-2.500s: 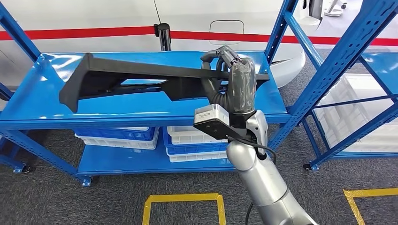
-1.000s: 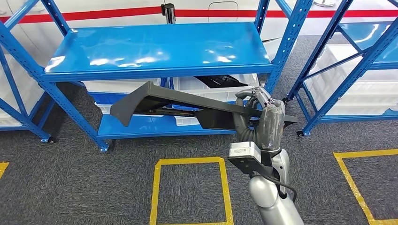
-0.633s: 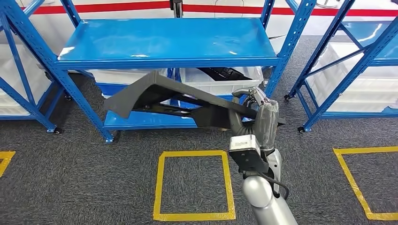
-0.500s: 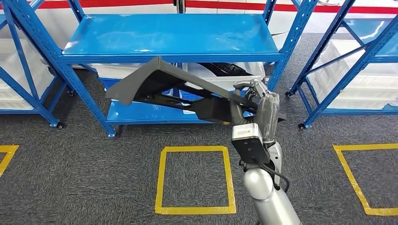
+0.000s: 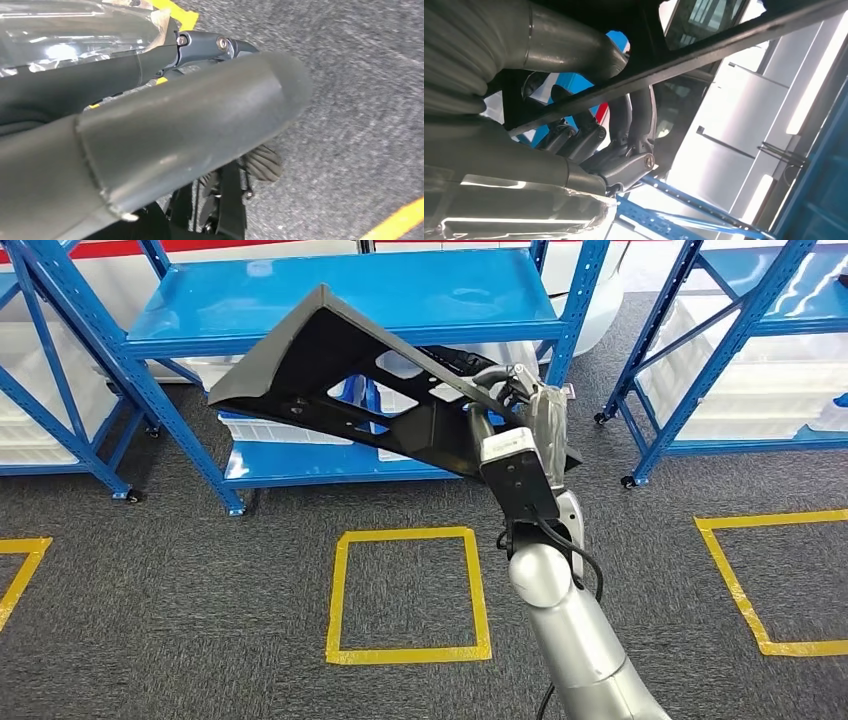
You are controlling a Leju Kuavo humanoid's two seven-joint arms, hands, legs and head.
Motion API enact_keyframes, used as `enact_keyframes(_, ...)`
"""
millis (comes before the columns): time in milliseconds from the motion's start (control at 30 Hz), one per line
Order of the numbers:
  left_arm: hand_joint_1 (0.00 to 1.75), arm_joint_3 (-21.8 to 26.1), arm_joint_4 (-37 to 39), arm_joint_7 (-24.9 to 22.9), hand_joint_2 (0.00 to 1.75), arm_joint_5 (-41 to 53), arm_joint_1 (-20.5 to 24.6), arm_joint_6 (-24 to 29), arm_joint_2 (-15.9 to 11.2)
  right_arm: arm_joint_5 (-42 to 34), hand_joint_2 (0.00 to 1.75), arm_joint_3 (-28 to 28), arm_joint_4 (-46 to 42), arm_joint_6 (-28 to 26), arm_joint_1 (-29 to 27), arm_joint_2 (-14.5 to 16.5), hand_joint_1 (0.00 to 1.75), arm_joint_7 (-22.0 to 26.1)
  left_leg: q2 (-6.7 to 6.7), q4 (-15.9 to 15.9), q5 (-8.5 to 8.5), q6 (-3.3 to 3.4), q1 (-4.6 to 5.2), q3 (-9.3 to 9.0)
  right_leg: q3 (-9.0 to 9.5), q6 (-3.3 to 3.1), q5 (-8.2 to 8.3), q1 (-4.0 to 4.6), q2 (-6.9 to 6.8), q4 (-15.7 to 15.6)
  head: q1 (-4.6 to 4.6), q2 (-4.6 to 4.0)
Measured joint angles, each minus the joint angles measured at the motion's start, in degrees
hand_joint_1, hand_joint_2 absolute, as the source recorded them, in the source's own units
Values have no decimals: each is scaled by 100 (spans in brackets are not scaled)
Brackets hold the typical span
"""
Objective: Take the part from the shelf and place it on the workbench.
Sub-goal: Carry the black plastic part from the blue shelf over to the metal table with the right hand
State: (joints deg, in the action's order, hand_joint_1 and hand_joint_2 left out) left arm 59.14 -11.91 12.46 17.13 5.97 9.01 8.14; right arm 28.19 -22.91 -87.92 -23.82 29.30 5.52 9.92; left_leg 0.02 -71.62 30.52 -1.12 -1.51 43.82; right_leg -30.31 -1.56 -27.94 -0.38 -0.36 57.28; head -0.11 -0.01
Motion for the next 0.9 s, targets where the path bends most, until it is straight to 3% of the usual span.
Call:
enact_keyframes(33, 0, 0, 1, 13, 0, 1, 7, 6, 12, -41, 175, 16, 103, 28, 93, 14, 175, 27, -2, -240, 19, -5, 0, -5, -80, -2, 58, 23, -1, 10, -1, -1)
enact_keyframes(67, 0, 0, 1, 20, 0, 1, 11, -4, 19, -72, 175, 38, 189, 49, 165, 18, 175, 53, -2, -293, -75, 2, 0, -104, -158, 4, 107, 42, -2, 25, -3, 0)
enact_keyframes(133, 0, 0, 1, 37, 0, 3, 14, -40, 27, -124, 175, 92, 325, 92, 264, 18, 175, 110, -14, 209, -305, 66, 8, -593, -286, 25, 182, 66, -4, 65, -3, -1)
enact_keyframes(200, 0, 0, -1, 64, 0, 9, 21, -80, 26, -168, 175, 144, 406, 125, 341, 14, 175, 182, -30, 958, -286, 153, 35, -1124, -376, 72, 254, 87, -7, 92, 1, 0)
enact_keyframes(267, 0, 0, -3, 93, 0, 1, 27, -121, 26, -200, 175, 176, 466, 134, 395, 4, 175, 250, -32, 1304, -228, 216, 85, -1307, -424, 161, 339, 73, -16, 82, 2, 1)
enact_keyframes(333, 0, 1, 1, 118, 0, -17, 32, -166, 38, -218, 175, 211, 520, 135, 403, -13, 175, 305, -3, 1433, -337, 282, 98, -1293, -470, 236, 385, 66, -8, 71, -3, 0)
enact_keyframes(367, 0, 1, 3, 129, 0, -23, 37, -183, 45, -225, 175, 233, 541, 135, 400, -27, 175, 327, 19, 1511, -418, 328, 83, -1277, -531, 245, 309, 71, 4, 142, 14, -1)
enact_keyframes(400, 0, 2, 5, 138, 0, -24, 43, -202, 52, -233, 175, 256, 561, 135, 397, -48, 175, 346, 39, 1582, -501, 359, 63, -1247, -620, 241, 162, 70, 16, 309, 37, 0)
enact_keyframes(467, 0, 2, 6, 152, 0, -18, 52, -237, 56, -252, 175, 293, 596, 134, 384, -88, 175, 374, 61, 1628, -632, 386, 41, -1139, -851, 231, -266, 26, 29, 942, 81, -1)
enact_keyframes(533, 0, 2, 7, 160, 0, 0, 53, -266, 58, -281, 175, 323, 634, 133, 343, -124, 175, 408, 75, 1621, -733, 348, 23, -1001, -960, 311, -468, -42, 30, 1510, 85, -1)
enact_keyframes(567, 0, 2, 7, 161, 0, 11, 53, -273, 60, -302, 175, 338, 654, 134, 319, -138, 175, 430, 81, 1610, -785, 317, 3, -927, -897, 397, -419, -83, 30, 1557, 85, -1)
enact_keyframes(600, 0, 2, 8, 161, 0, 23, 53, -277, 63, -327, 175, 353, 671, 134, 303, -148, 175, 453, 85, 1587, -830, 278, -25, -847, -737, 499, -298, -127, 28, 1403, 86, -1)
enact_keyframes(667, 0, 1, 6, 161, 0, 37, 58, -269, 69, -373, 175, 384, 695, 137, 293, -152, 175, 502, 88, 1501, -903, 191, -65, -686, -235, 666, -108, -191, 27, 713, 99, -1)
enact_keyframes(700, 0, 1, 4, 161, 0, 41, 60, -261, 74, -391, 175, 395, 701, 138, 291, -152, 175, 526, 87, 1457, -937, 143, -68, -618, -38, 680, -106, -177, 34, 393, 105, -1)
enact_keyframes(767, 0, 1, 1, 159, 0, 49, 61, -244, 80, -416, 175, 409, 718, 139, 278, -154, 175, 561, 78, 1413, -1028, 65, -42, -535, 109, 614, -183, -133, 50, 103, 104, -1)
enact_keyframes(833, 0, 1, 4, 151, 0, 55, 49, -238, 89, -428, 175, 414, 744, 142, 262, -154, 175, 570, 76, 1409, -1076, 20, -47, -490, 14, 494, -133, -154, 44, 125, 78, -1)
enact_keyframes(867, 0, 1, 5, 145, 0, 57, 43, -234, 93, -432, 175, 415, 755, 149, 263, -148, 175, 571, 75, 1338, -972, 10, -61, -448, -33, 421, -88, -165, 38, 138, 66, -1)
enact_keyframes(900, 0, 1, 7, 137, 0, 58, 40, -230, 97, -434, 175, 416, 764, 159, 272, -139, 175, 571, 69, 1147, -752, 0, -71, -380, -86, 335, -36, -171, 31, 139, 55, -1)
